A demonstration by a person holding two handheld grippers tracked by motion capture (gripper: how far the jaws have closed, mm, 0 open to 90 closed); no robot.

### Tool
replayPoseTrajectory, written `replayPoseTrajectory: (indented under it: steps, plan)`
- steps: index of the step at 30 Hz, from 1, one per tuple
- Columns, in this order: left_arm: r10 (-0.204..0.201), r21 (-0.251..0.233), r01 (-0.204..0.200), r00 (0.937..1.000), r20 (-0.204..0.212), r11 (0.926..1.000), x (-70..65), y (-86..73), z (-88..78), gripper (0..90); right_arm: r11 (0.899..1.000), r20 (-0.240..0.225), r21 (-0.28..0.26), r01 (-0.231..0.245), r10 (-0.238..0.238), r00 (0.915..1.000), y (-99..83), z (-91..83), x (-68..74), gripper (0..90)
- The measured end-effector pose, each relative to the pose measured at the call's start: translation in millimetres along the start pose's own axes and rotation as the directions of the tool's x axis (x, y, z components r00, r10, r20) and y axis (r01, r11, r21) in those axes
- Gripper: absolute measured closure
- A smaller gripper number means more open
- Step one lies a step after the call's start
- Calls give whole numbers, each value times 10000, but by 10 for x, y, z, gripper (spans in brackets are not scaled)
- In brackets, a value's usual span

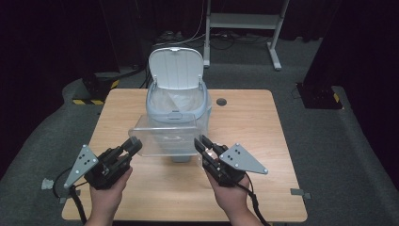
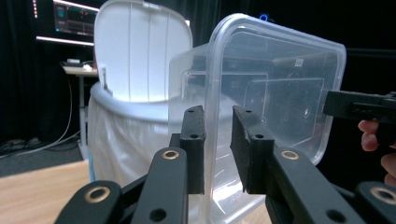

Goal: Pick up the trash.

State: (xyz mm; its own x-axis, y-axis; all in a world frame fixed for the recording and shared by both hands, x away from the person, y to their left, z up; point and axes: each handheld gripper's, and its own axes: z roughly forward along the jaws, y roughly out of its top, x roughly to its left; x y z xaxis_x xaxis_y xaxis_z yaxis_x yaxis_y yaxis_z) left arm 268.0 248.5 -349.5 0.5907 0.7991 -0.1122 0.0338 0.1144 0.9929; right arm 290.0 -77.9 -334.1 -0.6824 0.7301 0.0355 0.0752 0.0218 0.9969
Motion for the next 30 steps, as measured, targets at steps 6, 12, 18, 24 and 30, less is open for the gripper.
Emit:
replayPoseTrajectory:
  steps: [6,12,18,24,30]
  plan:
    - [321,-424,-319,9995,33,9986,4,212,94,752,9996,87,-275,3,-1,10000,183,38,-74,765]
    - [573,-518,-574,9983,-38,9970,71,330,240,754,9992,228,-383,121,-112,9997,326,124,-157,763]
    - [621,-610,-624,9980,-79,9962,180,400,446,757,9991,471,-423,-11,31,9989,402,283,-302,758]
    - [664,-651,-674,9976,-184,9956,333,460,632,757,9991,670,-435,-6,35,9977,503,486,-440,756]
    - [672,-634,-701,9966,-473,9955,520,501,804,758,9993,709,-330,-171,194,9973,545,750,-573,752]
